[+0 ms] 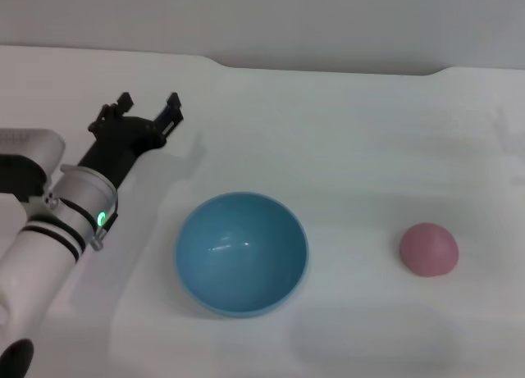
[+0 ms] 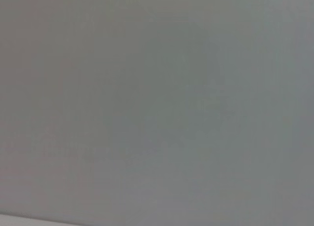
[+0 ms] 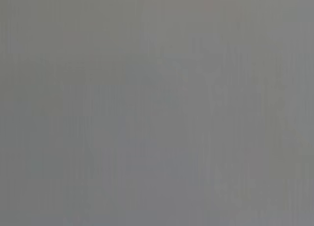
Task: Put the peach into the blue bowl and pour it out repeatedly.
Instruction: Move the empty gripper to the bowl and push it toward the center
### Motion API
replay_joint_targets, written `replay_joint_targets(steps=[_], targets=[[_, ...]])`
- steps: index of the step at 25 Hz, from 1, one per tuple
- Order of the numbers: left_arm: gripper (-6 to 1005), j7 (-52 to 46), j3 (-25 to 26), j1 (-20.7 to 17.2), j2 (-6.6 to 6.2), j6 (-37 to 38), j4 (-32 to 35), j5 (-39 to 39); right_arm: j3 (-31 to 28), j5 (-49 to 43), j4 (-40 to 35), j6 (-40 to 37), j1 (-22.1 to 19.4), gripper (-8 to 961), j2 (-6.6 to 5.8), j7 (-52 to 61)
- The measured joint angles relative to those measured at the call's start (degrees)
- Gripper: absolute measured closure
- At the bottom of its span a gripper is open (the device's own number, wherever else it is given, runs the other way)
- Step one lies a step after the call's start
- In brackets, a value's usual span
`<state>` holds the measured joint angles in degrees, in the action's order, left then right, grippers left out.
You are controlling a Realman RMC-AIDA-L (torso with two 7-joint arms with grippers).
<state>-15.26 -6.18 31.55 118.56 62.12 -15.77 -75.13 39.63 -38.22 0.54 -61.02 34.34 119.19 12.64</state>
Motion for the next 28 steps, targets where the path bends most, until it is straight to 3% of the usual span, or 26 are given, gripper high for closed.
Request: replay_joint_targets(steps=[5, 12, 17, 20, 25, 28], targets=[[187, 0.2, 5.7, 1.0, 0.06, -3.0, 0.6, -0.4, 0.0, 0.0, 0.0, 0.3, 0.1, 248, 0.07, -0.2], [191, 0.4, 6.5, 1.7, -0.14, -2.7, 3.6, -0.3, -1.8, 0.1, -0.3, 0.1, -0.2, 249, 0.08, -0.3], [194, -1.9, 7.1, 1.9, -0.62, 2.8, 4.5, -1.7, -3.2, 0.2, -0.7, 0.4, -0.5, 249, -0.02, -0.3], [196, -9.4, 5.3, 3.3, -1.11, 3.2, 7.3, -8.6, -3.6, 0.2, -1.1, 0.5, -0.8, 249, -0.06, -0.3], [199, -31.3, 3.3, 7.0, -1.05, -3.6, 18.0, -21.6, -3.7, 0.2, -0.8, 0.3, -1.2, 250, -0.03, -0.3], [201, -51.3, -6.7, 9.2, -1.08, -7.1, 26.0, -27.5, -3.7, 0.2, -0.8, 0.3, -1.6, 250, -0.01, -0.3]])
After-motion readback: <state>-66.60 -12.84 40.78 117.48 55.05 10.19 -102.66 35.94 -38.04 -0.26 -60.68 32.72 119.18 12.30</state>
